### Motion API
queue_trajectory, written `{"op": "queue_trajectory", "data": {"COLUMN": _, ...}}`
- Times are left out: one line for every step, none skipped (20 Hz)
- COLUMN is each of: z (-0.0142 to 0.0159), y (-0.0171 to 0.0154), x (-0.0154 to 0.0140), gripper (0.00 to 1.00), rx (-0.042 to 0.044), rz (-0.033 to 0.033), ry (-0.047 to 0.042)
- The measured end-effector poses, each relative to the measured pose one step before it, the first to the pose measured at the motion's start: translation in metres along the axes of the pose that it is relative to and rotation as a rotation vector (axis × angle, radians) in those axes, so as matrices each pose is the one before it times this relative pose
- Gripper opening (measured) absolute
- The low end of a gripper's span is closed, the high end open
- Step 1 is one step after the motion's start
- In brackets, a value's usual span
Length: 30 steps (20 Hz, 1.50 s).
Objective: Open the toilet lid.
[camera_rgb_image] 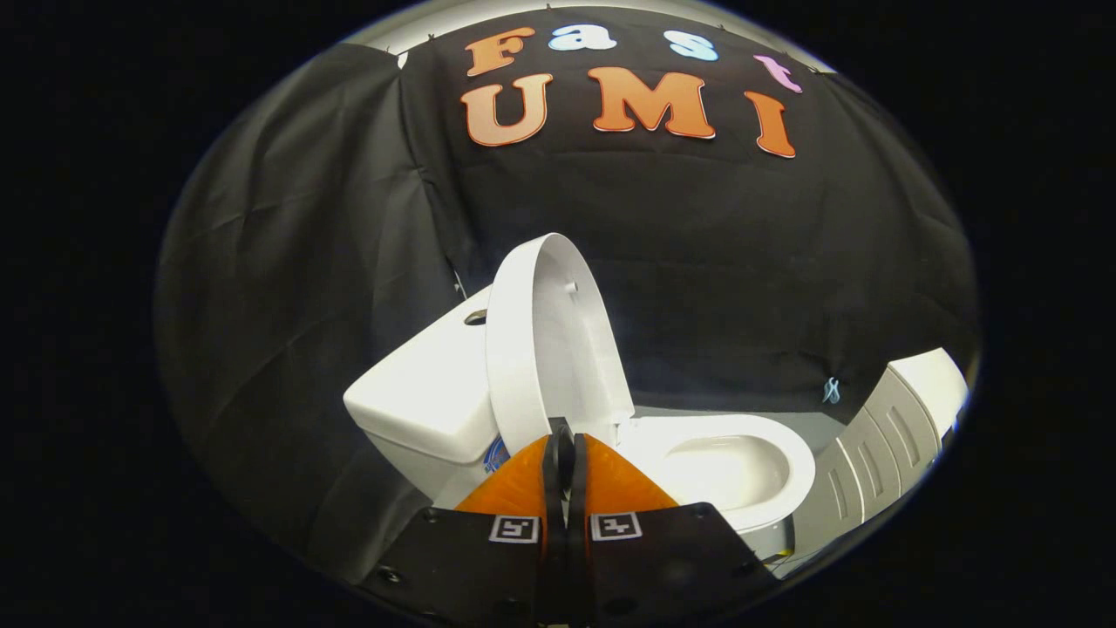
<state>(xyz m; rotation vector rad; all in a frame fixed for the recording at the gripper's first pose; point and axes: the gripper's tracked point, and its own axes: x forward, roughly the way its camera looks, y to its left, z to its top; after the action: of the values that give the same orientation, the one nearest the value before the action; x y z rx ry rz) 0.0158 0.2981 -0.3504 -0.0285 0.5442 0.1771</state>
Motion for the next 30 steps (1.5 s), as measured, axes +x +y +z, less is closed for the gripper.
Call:
{"op": "queue_trajectory", "data": {"z": 0.00014, "y": 0.00078, "x": 0.00093, "gripper": 0.08, "rx": -0.01476, "rz": -0.00906, "ry": -0.00019}}
{"op": "queue_trajectory", "data": {"z": -0.00168, "y": 0.00103, "x": -0.00131, "gripper": 0.08, "rx": -0.01228, "rz": -0.00936, "ry": -0.00158}}
{"op": "queue_trajectory", "data": {"z": -0.00119, "y": -0.00131, "x": -0.00036, "gripper": 0.08, "rx": -0.00899, "rz": -0.00857, "ry": -0.00047}}
{"op": "queue_trajectory", "data": {"z": 0.00112, "y": -0.00144, "x": 0.00073, "gripper": 0.08, "rx": -0.00463, "rz": -0.00827, "ry": -0.00317}}
{"op": "queue_trajectory", "data": {"z": -0.00035, "y": -0.00069, "x": -0.00030, "gripper": 0.08, "rx": -0.00103, "rz": -0.00360, "ry": 0.00071}}
{"op": "queue_trajectory", "data": {"z": -0.00043, "y": 0.00004, "x": -0.00032, "gripper": 0.09, "rx": -0.00642, "rz": -0.00120, "ry": 0.00191}}
{"op": "queue_trajectory", "data": {"z": -0.00132, "y": 0.00640, "x": 0.00170, "gripper": 0.09, "rx": 0.00466, "rz": 0.03495, "ry": -0.00376}}
{"op": "queue_trajectory", "data": {"z": -0.00039, "y": 0.00649, "x": -0.00053, "gripper": 0.18, "rx": 0.00322, "rz": 0.02317, "ry": 0.00971}}
{"op": "queue_trajectory", "data": {"z": 0.00070, "y": 0.00090, "x": -0.00076, "gripper": 0.26, "rx": 0.00848, "rz": 0.01320, "ry": -0.00088}}
{"op": "queue_trajectory", "data": {"z": 0.00279, "y": 0.00041, "x": -0.00537, "gripper": 0.34, "rx": 0.00946, "rz": 0.01745, "ry": -0.00875}}
{"op": "queue_trajectory", "data": {"z": 0.00598, "y": -0.00019, "x": -0.00210, "gripper": 0.42, "rx": 0.00780, "rz": 0.01325, "ry": -0.01461}}
{"op": "queue_trajectory", "data": {"z": 0.00616, "y": 0.00007, "x": -0.00483, "gripper": 0.51, "rx": 0.00296, "rz": 0.01098, "ry": -0.01402}}
{"op": "queue_trajectory", "data": {"z": 0.00683, "y": -0.00064, "x": -0.00442, "gripper": 0.56, "rx": 0.00059, "rz": 0.00730, "ry": -0.01664}}
{"op": "queue_trajectory", "data": {"z": 0.00575, "y": -0.00240, "x": -0.00269, "gripper": 0.80, "rx": -0.00059, "rz": 0.00307, "ry": -0.01174}}
{"op": "queue_trajectory", "data": {"z": 0.00654, "y": -0.00284, "x": -0.00553, "gripper": 0.89, "rx": 0.00687, "rz": 0.00546, "ry": -0.01214}}
{"op": "queue_trajectory", "data": {"z": 0.00305, "y": -0.00225, "x": -0.00159, "gripper": 0.99, "rx": 0.00949, "rz": 0.00865, "ry": -0.01151}}
{"op": "queue_trajectory", "data": {"z": 0.00480, "y": -0.00511, "x": -0.00429, "gripper": 0.97, "rx": 0.01259, "rz": 0.00271, "ry": -0.00991}}
{"op": "queue_trajectory", "data": {"z": 0.00551, "y": -0.00675, "x": -0.00339, "gripper": 0.97, "rx": 0.01419, "rz": 0.00271, "ry": -0.01166}}
{"op": "queue_trajectory", "data": {"z": 0.00464, "y": -0.00745, "x": -0.00297, "gripper": 0.97, "rx": 0.01259, "rz": -0.00168, "ry": -0.00889}}
{"op": "queue_trajectory", "data": {"z": 0.00469, "y": -0.00878, "x": -0.00254, "gripper": 0.97, "rx": 0.00941, "rz": -0.00499, "ry": -0.00940}}
{"op": "queue_trajectory", "data": {"z": 0.00481, "y": -0.01041, "x": -0.00332, "gripper": 0.97, "rx": 0.00498, "rz": -0.00607, "ry": -0.00989}}
{"op": "queue_trajectory", "data": {"z": 0.00590, "y": -0.01229, "x": -0.00191, "gripper": 0.98, "rx": 0.00547, "rz": -0.01135, "ry": -0.00980}}
{"op": "queue_trajectory", "data": {"z": 0.00779, "y": -0.01287, "x": -0.00143, "gripper": 0.97, "rx": 0.00796, "rz": -0.01386, "ry": -0.00978}}
{"op": "queue_trajectory", "data": {"z": 0.00707, "y": -0.01396, "x": -0.00317, "gripper": 0.97, "rx": 0.00914, "rz": -0.01574, "ry": -0.00986}}
{"op": "queue_trajectory", "data": {"z": 0.00672, "y": -0.01290, "x": -0.00180, "gripper": 0.97, "rx": 0.00890, "rz": -0.01464, "ry": -0.01007}}
{"op": "queue_trajectory", "data": {"z": 0.00737, "y": -0.01359, "x": -0.00262, "gripper": 0.98, "rx": 0.00842, "rz": -0.01468, "ry": -0.00912}}
{"op": "queue_trajectory", "data": {"z": 0.00632, "y": -0.01269, "x": -0.00166, "gripper": 0.99, "rx": 0.00705, "rz": -0.01257, "ry": -0.01023}}
{"op": "queue_trajectory", "data": {"z": 0.00722, "y": -0.01121, "x": -0.00352, "gripper": 0.99, "rx": 0.00567, "rz": -0.01122, "ry": -0.00934}}
{"op": "queue_trajectory", "data": {"z": 0.00650, "y": -0.01085, "x": -0.00287, "gripper": 0.99, "rx": 0.00195, "rz": -0.01159, "ry": -0.00736}}
{"op": "queue_trajectory", "data": {"z": 0.00845, "y": -0.01225, "x": -0.00235, "gripper": 0.99, "rx": 0.00061, "rz": -0.01240, "ry": -0.00944}}
